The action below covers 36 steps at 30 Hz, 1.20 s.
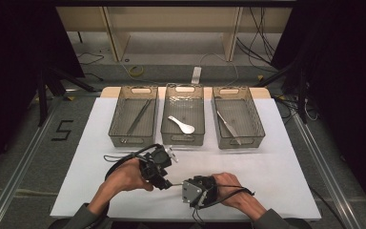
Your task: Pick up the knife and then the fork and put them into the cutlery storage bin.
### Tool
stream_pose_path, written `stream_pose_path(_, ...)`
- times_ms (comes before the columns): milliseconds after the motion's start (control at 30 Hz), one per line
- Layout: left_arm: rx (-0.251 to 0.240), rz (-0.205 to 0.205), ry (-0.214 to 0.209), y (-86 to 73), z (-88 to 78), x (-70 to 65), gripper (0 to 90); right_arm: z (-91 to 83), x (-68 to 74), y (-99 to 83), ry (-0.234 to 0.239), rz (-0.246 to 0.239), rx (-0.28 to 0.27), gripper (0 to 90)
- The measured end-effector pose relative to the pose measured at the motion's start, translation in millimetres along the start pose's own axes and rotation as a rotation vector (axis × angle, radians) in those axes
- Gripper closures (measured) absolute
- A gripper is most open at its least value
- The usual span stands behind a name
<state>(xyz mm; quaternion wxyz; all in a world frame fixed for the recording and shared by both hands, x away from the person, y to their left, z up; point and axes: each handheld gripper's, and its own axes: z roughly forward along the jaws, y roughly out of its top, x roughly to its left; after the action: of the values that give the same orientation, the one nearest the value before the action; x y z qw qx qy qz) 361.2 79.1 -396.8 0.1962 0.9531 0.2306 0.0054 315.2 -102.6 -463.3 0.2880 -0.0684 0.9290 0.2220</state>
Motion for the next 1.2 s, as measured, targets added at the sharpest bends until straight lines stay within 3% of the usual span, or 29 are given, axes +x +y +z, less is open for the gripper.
stream_pose_path(33, -0.018, -0.015, 0.009, -2.3, -2.3, 1.9, 46.2, -0.9, -3.4, -2.9, 0.012, -0.012, 0.021, 88.3)
stream_pose_path(167, -0.09, -0.047, 0.065, -11.8, -8.0, 7.9, 38.4, -2.1, -13.5, -12.1, -0.006, 0.076, 0.021, 88.2)
stream_pose_path(400, -0.207, -0.084, 0.104, -28.5, -9.3, 13.2, 31.1, -10.6, -36.7, -32.7, -0.006, 0.293, 0.02, 88.2)
stream_pose_path(467, -0.237, -0.082, 0.108, -34.1, -9.4, 14.5, 29.6, -13.7, -44.4, -39.6, -0.004, 0.37, 0.005, 88.1)
stream_pose_path(767, -0.424, -0.154, 0.138, -64.6, -6.6, 19.5, 24.9, -29.9, -74.7, -76.9, 0.025, 0.659, -0.059, 88.1)
stream_pose_path(933, -0.471, -0.197, 0.157, -79.4, -3.5, 21.6, 24.0, -37.6, -83.9, -90.5, 0.033, 0.757, -0.111, 88.0)
stream_pose_path(1033, -0.509, -0.202, 0.17, -83.5, -6.6, 21.8, 22.2, -40.6, -88.8, -96.1, 0.027, 0.788, -0.117, 88.0)
stream_pose_path(1200, -0.532, -0.227, 0.172, -88.8, -5.8, 27.8, 19.9, -47.2, -96.4, -102.4, 0.011, 0.826, -0.121, 88.0)
